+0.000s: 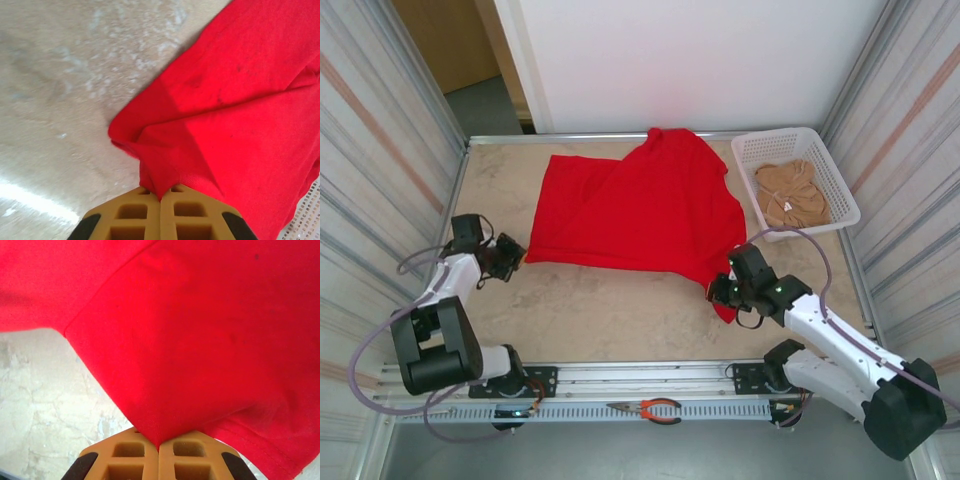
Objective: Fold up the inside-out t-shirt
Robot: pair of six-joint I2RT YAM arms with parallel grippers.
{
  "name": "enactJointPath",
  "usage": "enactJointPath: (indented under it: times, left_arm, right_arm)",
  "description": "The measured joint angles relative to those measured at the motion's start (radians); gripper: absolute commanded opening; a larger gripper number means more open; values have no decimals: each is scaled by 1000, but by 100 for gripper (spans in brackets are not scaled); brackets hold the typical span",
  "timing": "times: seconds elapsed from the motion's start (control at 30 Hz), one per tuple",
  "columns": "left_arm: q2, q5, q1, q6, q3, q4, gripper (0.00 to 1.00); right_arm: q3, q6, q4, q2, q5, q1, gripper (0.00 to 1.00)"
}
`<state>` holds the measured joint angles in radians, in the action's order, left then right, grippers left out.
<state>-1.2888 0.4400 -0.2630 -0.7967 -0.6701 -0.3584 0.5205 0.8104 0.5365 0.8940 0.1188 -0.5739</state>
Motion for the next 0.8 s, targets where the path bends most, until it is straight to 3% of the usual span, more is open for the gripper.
enactJointPath:
  times: [0.1,0.13,0.17,0.23,0.27,0.3,0.43,0.57,0.67,0.8]
  left_arm:
    - [51,-6,-11,11,32,-27,0]
    - [68,-6,-12,14,40,-37,9]
    - [89,-7,-13,19,49,-49,25]
    - [136,-6,-16,33,60,-76,44]
    - [161,-8,-19,40,61,-92,50]
    - [187,-8,-19,47,61,-108,54]
    - [284,-23,-19,72,33,-178,59]
    - [272,-13,-10,87,-74,-183,60]
    - [131,-12,61,109,-220,-156,61]
    - [-146,-5,199,159,-449,-106,61]
  right_arm:
    - [-4,25,35,-2,-19,-47,0]
    - [-4,32,50,-7,-24,-63,0]
    - [-4,45,68,-20,-29,-83,6]
    - [-4,67,105,-61,-37,-115,39]
    - [-2,75,131,-92,-39,-127,50]
    - [2,81,159,-121,-43,-134,55]
    - [90,91,284,-220,-81,-103,54]
    - [240,32,285,-190,-58,106,47]
    - [283,-16,201,-70,13,251,46]
    - [309,-56,57,194,102,300,41]
